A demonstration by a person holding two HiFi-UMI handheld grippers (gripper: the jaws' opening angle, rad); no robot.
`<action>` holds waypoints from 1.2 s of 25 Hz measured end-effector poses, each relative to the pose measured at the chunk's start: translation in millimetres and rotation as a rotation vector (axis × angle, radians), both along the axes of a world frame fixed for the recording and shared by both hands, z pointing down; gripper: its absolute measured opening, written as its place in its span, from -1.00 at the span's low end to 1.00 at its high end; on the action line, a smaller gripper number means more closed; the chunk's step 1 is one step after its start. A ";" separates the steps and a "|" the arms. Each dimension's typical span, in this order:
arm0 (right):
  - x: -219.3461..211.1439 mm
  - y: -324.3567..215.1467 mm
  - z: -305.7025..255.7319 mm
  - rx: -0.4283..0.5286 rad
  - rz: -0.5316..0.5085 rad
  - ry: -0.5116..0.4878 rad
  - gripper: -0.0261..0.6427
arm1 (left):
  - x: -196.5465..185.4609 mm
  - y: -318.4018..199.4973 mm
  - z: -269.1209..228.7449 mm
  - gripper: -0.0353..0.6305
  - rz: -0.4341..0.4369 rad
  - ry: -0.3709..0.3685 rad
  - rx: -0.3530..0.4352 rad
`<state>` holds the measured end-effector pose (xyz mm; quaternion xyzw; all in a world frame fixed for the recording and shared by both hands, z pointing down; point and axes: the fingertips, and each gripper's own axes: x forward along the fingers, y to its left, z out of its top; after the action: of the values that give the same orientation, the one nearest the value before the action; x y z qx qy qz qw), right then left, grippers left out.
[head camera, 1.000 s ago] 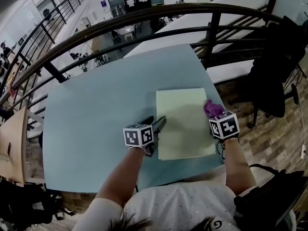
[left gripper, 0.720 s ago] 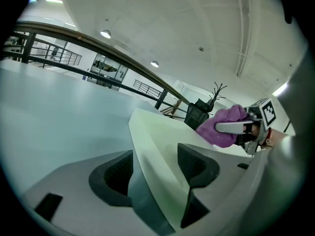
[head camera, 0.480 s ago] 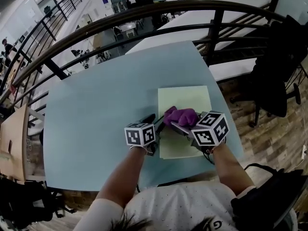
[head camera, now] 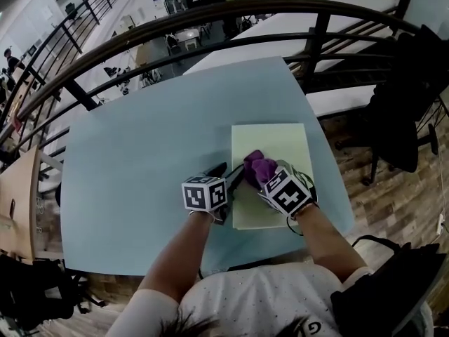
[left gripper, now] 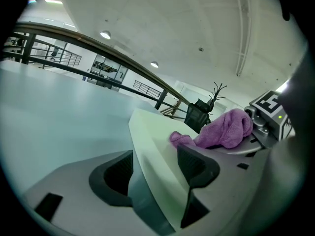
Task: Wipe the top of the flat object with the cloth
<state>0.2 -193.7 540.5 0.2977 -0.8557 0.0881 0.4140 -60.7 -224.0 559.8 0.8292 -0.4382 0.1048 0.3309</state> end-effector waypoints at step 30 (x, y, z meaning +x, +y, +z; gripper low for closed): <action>159.4 -11.6 -10.1 0.051 0.390 0.012 -0.82 | 3.5 3.0 0.2 -0.06 -0.001 0.002 -0.007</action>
<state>159.6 -205.3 530.4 0.4687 -0.7812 0.1434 0.3865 -57.2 -220.9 560.0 0.8278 -0.4381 0.1054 0.3343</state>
